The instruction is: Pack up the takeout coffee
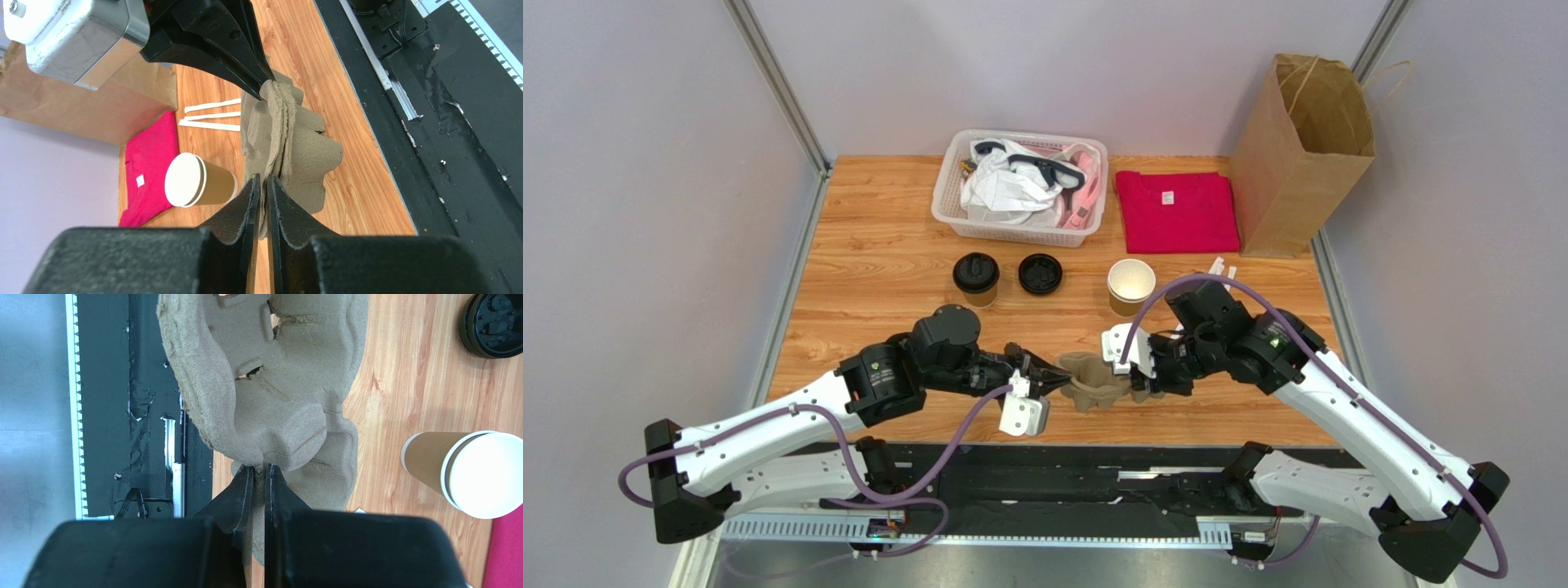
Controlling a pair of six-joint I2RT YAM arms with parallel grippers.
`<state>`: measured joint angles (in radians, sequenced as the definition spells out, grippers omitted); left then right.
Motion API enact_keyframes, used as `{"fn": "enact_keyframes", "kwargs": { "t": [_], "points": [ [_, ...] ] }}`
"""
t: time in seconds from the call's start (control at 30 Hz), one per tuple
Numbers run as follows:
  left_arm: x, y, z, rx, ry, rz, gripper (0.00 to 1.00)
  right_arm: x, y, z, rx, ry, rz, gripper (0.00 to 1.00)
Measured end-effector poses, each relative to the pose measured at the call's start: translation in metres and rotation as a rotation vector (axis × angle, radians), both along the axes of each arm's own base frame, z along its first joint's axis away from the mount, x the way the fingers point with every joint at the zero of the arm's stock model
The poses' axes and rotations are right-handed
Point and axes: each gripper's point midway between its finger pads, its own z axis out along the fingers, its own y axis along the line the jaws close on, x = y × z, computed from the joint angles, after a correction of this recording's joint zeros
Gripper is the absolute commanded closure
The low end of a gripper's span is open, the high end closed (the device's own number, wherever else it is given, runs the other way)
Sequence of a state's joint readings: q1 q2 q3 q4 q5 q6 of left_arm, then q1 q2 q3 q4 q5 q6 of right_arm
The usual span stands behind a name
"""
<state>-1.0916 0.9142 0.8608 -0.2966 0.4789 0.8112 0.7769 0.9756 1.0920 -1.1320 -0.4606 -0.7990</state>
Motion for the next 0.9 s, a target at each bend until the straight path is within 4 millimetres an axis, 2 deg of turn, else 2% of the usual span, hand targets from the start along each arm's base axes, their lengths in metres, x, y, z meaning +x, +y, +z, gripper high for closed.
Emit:
{"fn": "enact_keyframes", "kwargs": {
  "t": [0.23,0.63,0.9],
  "points": [
    [0.004,-0.001,-0.006,0.018,0.031,0.032,0.87,0.002,-0.002,-0.002,-0.025,-0.030,0.012,1.00],
    [0.025,-0.002,-0.007,0.028,0.028,0.148,0.89,0.001,-0.004,-0.004,-0.050,-0.054,0.035,1.00],
    [0.026,-0.004,-0.004,0.016,0.009,0.141,0.83,0.000,-0.003,-0.005,-0.055,-0.060,0.049,1.00]
  ]
}}
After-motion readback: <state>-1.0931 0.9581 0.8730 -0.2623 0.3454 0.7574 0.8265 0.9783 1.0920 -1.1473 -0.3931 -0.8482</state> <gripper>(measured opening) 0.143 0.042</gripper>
